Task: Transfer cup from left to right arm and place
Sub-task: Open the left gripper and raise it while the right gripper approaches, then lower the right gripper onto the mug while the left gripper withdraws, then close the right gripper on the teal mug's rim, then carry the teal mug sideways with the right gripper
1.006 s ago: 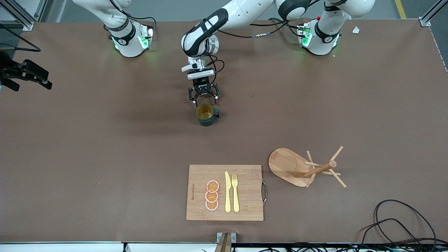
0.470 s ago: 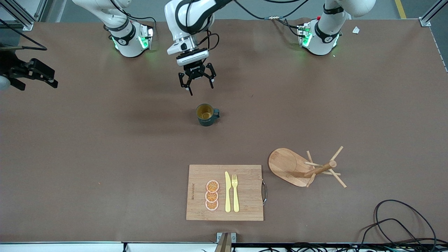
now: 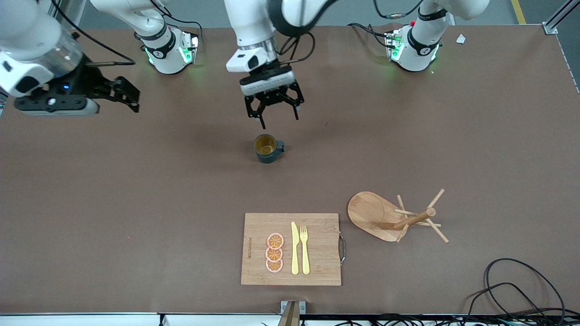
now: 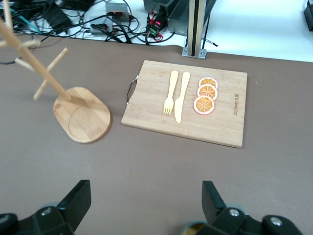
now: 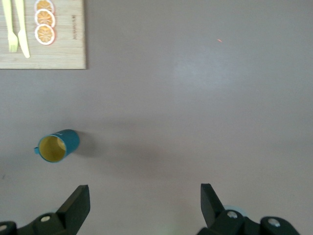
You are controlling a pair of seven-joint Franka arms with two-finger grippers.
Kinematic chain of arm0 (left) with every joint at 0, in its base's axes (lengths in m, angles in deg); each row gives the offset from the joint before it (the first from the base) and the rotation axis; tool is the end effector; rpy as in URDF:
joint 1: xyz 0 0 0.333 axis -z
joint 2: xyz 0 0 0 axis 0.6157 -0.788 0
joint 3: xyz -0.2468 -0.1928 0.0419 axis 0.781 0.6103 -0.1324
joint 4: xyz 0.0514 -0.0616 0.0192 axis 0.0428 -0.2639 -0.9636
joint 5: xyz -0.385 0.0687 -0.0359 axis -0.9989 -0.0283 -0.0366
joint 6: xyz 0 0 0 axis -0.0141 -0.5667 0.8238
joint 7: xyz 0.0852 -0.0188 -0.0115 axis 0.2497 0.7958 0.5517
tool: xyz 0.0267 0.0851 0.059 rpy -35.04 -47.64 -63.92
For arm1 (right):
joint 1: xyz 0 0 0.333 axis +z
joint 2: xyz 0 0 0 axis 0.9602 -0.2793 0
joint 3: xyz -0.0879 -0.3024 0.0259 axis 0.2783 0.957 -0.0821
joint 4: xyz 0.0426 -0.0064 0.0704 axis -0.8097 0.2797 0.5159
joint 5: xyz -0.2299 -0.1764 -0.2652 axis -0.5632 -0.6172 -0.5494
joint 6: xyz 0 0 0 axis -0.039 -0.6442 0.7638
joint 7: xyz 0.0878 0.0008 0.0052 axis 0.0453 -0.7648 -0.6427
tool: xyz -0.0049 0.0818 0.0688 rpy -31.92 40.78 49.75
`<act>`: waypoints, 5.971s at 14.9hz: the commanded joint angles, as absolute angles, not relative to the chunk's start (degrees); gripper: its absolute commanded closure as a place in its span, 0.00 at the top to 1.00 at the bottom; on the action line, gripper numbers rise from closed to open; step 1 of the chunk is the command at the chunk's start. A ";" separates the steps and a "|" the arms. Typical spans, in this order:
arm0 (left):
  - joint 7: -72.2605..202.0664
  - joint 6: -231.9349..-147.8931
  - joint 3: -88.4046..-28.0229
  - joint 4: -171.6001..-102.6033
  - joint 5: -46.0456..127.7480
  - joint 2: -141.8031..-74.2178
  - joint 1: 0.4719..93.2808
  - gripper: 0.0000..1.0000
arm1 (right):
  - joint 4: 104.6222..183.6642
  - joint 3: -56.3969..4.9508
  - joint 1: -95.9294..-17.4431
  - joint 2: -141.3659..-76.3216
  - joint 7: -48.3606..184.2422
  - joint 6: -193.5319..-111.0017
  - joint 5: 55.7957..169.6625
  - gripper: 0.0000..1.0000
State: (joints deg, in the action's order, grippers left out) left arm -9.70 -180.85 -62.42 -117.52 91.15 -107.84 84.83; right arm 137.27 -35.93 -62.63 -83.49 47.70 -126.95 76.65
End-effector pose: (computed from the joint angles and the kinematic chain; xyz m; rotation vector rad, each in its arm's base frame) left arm 0.4098 -0.5689 0.4775 -2.8702 -0.2466 -0.8510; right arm 0.5230 0.1515 0.6263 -3.1298 -0.0189 0.0064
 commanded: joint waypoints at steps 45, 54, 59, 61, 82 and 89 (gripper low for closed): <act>70.82 -168.90 -74.43 -129.77 50.02 -79.93 42.22 1.00 | 170.72 -34.60 -34.67 -102.43 -1.34 -184.83 65.16 0.94; 69.95 -164.25 -71.88 -128.71 50.19 -79.41 42.31 1.00 | 169.14 -34.69 -34.59 -103.31 -4.76 -184.39 65.25 0.31; 67.42 -159.95 -71.97 -127.65 50.72 -74.92 42.13 1.00 | 167.47 -34.69 -34.06 -105.15 -8.46 -184.30 65.25 0.00; 66.34 -159.67 -71.97 -127.48 50.72 -76.49 42.13 1.00 | 167.46 -34.69 -34.06 -105.16 -8.20 -184.30 65.16 0.00; 66.87 -157.04 -71.88 -122.99 49.93 -81.34 43.63 1.00 | 167.11 -34.60 -58.04 -93.99 109.36 -165.67 66.48 0.00; 66.78 -157.04 -71.79 -123.00 49.93 -81.51 44.15 1.00 | 171.59 -34.69 -67.69 -90.12 140.70 -173.65 64.46 0.00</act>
